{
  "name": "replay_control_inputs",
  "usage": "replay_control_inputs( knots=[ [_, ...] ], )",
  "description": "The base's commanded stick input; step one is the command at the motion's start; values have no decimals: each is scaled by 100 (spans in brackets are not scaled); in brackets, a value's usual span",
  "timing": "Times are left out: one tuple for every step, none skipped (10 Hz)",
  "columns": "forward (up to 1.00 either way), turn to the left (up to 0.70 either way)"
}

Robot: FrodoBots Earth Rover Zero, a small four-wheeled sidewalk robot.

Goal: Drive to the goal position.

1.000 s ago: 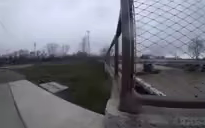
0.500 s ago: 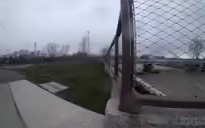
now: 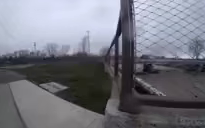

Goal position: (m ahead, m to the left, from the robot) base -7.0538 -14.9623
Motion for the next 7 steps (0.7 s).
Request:
replay_control_inputs(
  knots=[
    [4, 0],
    [4, 0],
    [4, 0],
    [4, 0],
    [4, 0],
    [4, 0],
    [4, 0]
  ],
)
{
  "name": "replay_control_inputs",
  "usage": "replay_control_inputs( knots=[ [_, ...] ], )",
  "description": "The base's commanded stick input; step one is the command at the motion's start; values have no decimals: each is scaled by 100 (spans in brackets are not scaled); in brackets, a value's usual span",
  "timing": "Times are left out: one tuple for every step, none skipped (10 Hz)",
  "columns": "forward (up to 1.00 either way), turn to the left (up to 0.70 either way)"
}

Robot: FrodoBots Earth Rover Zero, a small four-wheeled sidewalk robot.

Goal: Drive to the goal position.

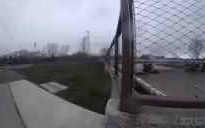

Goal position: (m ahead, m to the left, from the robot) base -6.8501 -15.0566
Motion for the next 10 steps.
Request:
replay_control_inputs(
  knots=[
    [4, 0],
    [4, 0],
    [4, 0],
    [4, 0],
    [4, 0],
    [4, 0],
    [4, 0],
    [4, 0],
    [4, 0],
    [4, 0]
  ],
)
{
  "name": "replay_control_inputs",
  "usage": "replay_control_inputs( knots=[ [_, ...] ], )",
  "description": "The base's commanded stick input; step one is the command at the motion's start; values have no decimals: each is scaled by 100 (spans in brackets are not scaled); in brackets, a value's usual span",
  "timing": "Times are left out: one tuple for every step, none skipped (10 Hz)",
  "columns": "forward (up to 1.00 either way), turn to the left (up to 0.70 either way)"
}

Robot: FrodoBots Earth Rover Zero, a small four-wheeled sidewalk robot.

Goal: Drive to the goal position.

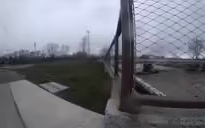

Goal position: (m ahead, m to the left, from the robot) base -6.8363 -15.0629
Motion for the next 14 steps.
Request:
replay_control_inputs(
  knots=[
    [4, 0],
    [4, 0],
    [4, 0],
    [4, 0],
    [4, 0],
    [4, 0],
    [4, 0],
    [4, 0],
    [4, 0],
    [4, 0],
    [4, 0],
    [4, 0],
    [4, 0],
    [4, 0]
  ],
)
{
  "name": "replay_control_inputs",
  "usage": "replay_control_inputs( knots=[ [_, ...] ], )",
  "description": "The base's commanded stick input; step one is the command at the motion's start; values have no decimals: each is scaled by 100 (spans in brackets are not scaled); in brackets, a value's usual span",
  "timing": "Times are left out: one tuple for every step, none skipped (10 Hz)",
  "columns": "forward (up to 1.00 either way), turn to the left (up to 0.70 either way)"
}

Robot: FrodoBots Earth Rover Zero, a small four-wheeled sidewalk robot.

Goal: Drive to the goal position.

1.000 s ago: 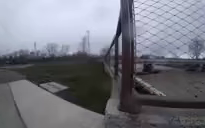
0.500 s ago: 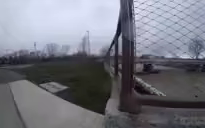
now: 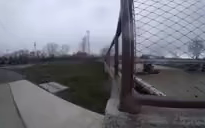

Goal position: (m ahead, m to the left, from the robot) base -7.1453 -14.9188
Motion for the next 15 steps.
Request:
replay_control_inputs(
  knots=[
    [4, 0],
    [4, 0],
    [4, 0],
    [4, 0],
    [4, 0],
    [4, 0],
    [4, 0],
    [4, 0],
    [4, 0],
    [4, 0],
    [4, 0],
    [4, 0],
    [4, 0],
    [4, 0],
    [4, 0]
  ],
)
